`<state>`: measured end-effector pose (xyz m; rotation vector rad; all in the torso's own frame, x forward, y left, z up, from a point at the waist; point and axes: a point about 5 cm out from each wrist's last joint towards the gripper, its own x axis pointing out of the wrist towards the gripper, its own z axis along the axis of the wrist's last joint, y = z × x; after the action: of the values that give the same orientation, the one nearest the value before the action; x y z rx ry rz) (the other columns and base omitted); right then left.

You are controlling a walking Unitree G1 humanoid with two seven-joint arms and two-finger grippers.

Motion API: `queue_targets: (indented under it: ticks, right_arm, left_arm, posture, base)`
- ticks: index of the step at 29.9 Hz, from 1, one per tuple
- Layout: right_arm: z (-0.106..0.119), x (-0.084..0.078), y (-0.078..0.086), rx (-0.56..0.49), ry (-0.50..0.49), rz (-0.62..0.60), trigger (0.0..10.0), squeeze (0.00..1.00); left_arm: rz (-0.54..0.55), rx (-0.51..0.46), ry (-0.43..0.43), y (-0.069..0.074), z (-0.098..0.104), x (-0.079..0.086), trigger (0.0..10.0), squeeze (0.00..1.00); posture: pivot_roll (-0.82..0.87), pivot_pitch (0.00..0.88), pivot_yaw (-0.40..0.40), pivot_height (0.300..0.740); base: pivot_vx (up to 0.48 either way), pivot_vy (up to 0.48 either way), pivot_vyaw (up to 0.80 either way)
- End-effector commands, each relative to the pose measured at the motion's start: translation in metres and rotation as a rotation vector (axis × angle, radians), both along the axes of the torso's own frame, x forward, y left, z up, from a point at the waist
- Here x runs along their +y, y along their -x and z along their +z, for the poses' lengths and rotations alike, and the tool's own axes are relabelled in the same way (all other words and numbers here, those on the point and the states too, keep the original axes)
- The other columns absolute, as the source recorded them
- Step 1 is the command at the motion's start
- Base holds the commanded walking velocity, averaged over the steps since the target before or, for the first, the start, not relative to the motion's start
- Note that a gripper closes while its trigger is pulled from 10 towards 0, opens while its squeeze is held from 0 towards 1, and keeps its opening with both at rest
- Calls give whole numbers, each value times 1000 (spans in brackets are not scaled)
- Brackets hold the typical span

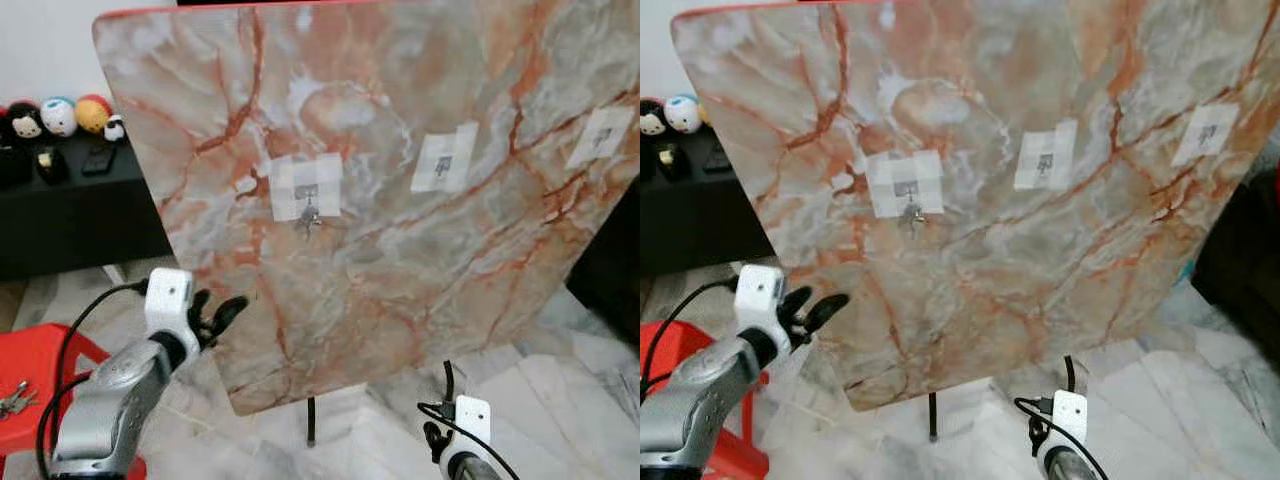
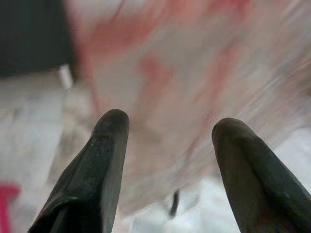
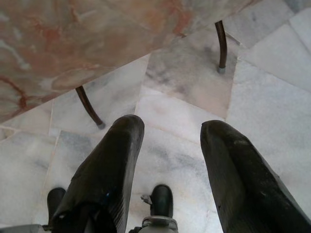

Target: Hang keys on a hook

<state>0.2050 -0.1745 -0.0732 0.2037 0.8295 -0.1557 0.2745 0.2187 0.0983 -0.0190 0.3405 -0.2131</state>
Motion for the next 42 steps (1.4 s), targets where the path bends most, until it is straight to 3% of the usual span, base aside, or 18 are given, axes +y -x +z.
queue_targets:
  ticks: [1,2,6,7,10,14,15,16,19,23,28,36,42]
  right_arm:
    - [-3,-4,5,25,11,-5,10000,0]
    - [-3,-6,5,26,13,-10,10000,0]
    - [-3,-9,6,30,18,-21,10000,0]
    - [-3,-10,7,32,21,-22,10000,0]
    - [-4,-11,8,36,24,-22,10000,0]
    - [-6,-11,12,58,56,37,10000,0]
    - [-6,-11,12,58,56,37,10000,0]
    - [-6,-12,13,64,63,40,10000,0]
    - [-8,-14,17,73,71,36,10000,0]
    - [-8,-15,18,75,77,27,10000,0]
    - [-9,-14,20,73,82,39,10000,0]
    - [-10,-14,21,77,92,56,10000,0]
    - [-7,-17,19,52,126,67,10000,0]
  left_arm:
    - [1,50,-24,2,-18,-1,10000,0]
    - [15,102,-44,2,-34,1,10000,0]
    - [71,221,22,6,-69,3,10000,0]
    - [93,270,-5,9,-83,5,10000,0]
    - [125,311,0,13,-95,6,10000,0]
    - [154,472,-103,36,-136,-1,10000,0]
    - [154,472,-103,36,-136,-1,10000,0]
    - [148,533,-140,48,-148,-5,10000,0]
    - [213,618,-110,66,-163,-8,10000,0]
    - [252,635,-75,75,-170,-11,10000,0]
    - [367,634,39,82,-175,-11,10000,0]
    - [385,664,11,90,-179,-10,10000,0]
    - [418,672,34,93,-181,-9,10000,0]
  posture:
    - [110,0,-67,740]
    - [110,0,-67,740]
    - [102,0,-61,740]
    - [98,0,-57,740]
    - [98,0,-57,740]
    - [84,0,-55,740]
    - [84,0,-55,740]
    - [84,0,-55,740]
    - [70,0,-50,740]
    - [65,0,-47,740]
    - [62,0,-50,740]
    - [63,0,-55,740]
    - [65,0,-55,740]
  base:
    - [0,0,0]
    - [0,0,0]
    - [0,0,0]
    - [0,0,0]
    - [0,0,0]
    - [0,0,0]
    - [0,0,0]
    - [0,0,0]
    - [0,0,0]
    - [0,0,0]
    - [0,49,0]
    - [0,261,0]
    - [0,260,769]
